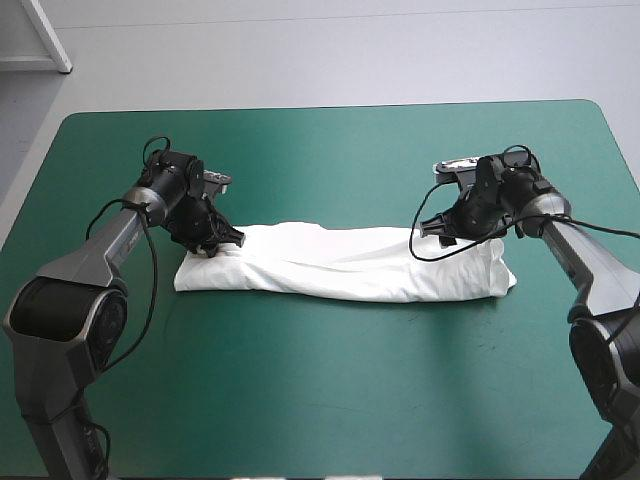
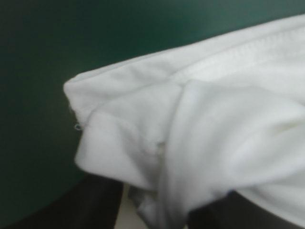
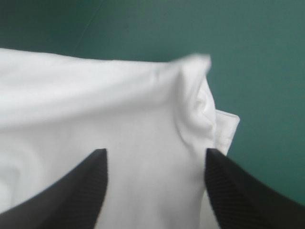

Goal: Fold the cloth

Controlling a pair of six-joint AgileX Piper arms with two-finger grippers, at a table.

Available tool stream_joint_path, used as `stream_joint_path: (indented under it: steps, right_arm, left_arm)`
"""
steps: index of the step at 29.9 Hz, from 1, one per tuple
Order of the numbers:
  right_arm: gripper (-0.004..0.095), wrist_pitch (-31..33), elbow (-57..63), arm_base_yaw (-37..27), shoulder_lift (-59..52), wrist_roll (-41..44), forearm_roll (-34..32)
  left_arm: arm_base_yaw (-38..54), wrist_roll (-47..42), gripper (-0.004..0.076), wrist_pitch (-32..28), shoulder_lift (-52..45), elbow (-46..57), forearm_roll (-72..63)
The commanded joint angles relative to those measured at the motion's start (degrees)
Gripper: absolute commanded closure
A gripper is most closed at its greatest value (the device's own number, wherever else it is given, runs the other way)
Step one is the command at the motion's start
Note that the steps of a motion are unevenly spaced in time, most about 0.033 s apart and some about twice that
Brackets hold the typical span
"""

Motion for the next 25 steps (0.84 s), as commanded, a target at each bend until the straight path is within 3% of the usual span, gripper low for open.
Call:
stream_joint_path:
  steps: [1, 8, 13, 16, 19, 21, 25]
  right_arm:
    - [0.0071, -1.75, -1.92, -0.16, -4.71, -0.14, 0.25]
    - [0.0081, -0.69, -3.41, -0.16, -11.6, -0.14, -0.75]
    - [0.0084, 3.56, -3.29, -0.16, -16.15, 0.83, -4.02]
    - [0.0085, 5.87, -2.42, -0.16, -18.22, 0.94, -4.64]
    - [0.0084, 6.89, -0.23, -0.16, -20.8, 1.19, -6.21]
    - [0.0085, 6.64, 2.17, -0.16, -22.72, 2.04, -7.28]
    - [0.0084, 4.98, 8.01, -1.82, -26.32, 2.8, -7.64]
  left_arm:
    - [-0.12, 0.04, 0.0299, 0.52, -4.46, -1.85, -0.32]
    - [-0.12, -1.5, 0.0281, 4.07, -8.33, -8.93, 2.52]
    - [-0.23, -1.5, 0.0305, 8.17, -9.93, -17.13, 1.02]
    - [-0.23, -1.63, 0.039, 8.17, -10.29, -19.78, -2.54]
    - [-0.76, 1.01, 0.0621, 8.17, -10.18, -19.8, -14.4]
    - [-2.2, 4.14, 0.0729, 7.89, -9.98, -19.24, -18.69]
    - [-7.43, 3.26, 0.0732, 6.12, -9.21, -19.11, -19.32]
